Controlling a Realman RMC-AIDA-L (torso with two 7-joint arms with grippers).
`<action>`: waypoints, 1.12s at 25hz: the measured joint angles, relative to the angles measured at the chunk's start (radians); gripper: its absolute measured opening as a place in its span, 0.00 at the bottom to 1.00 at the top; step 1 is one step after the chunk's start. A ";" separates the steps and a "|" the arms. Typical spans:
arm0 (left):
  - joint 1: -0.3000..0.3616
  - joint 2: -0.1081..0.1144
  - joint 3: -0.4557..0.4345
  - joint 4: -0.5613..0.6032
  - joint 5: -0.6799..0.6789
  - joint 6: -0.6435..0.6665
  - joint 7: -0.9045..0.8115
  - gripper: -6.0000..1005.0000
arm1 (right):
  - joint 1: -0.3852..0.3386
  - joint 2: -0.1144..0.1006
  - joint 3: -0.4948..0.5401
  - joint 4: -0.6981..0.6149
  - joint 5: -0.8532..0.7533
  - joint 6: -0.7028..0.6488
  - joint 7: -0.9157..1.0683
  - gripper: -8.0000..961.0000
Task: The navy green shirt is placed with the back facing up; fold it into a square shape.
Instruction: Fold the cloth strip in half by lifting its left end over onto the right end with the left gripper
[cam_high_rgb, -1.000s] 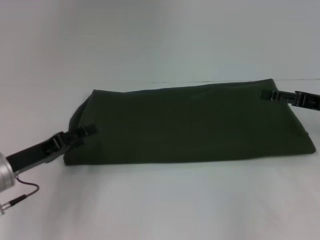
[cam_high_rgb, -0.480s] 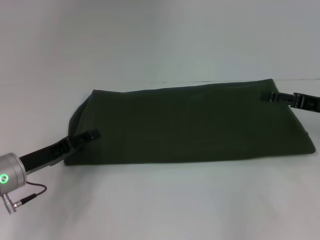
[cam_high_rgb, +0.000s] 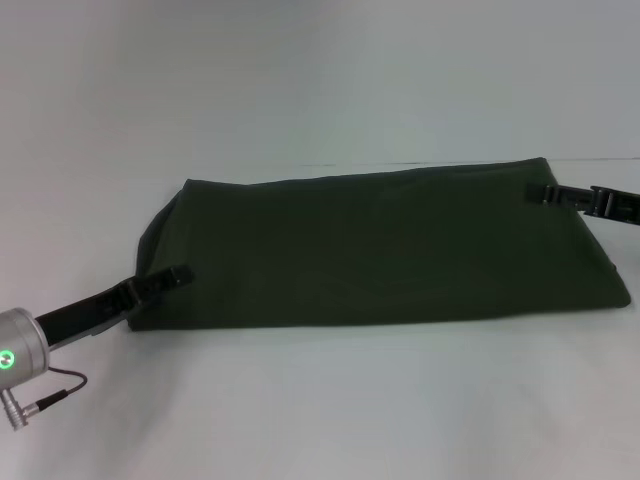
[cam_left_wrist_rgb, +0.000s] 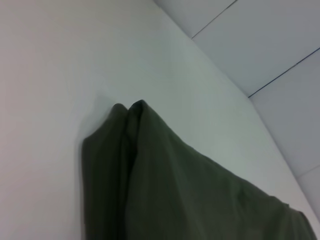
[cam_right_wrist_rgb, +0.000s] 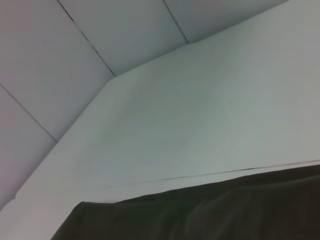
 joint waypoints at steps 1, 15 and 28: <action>0.000 0.000 0.000 0.001 0.007 -0.001 0.000 0.78 | 0.000 0.000 0.000 0.000 0.000 0.000 0.000 0.95; -0.004 0.002 0.000 0.004 0.043 -0.045 0.001 0.78 | -0.001 0.002 0.002 0.002 0.002 0.002 -0.001 0.95; 0.009 0.000 -0.019 0.076 0.044 0.112 -0.017 0.78 | -0.005 0.002 0.002 0.002 0.003 0.002 -0.001 0.95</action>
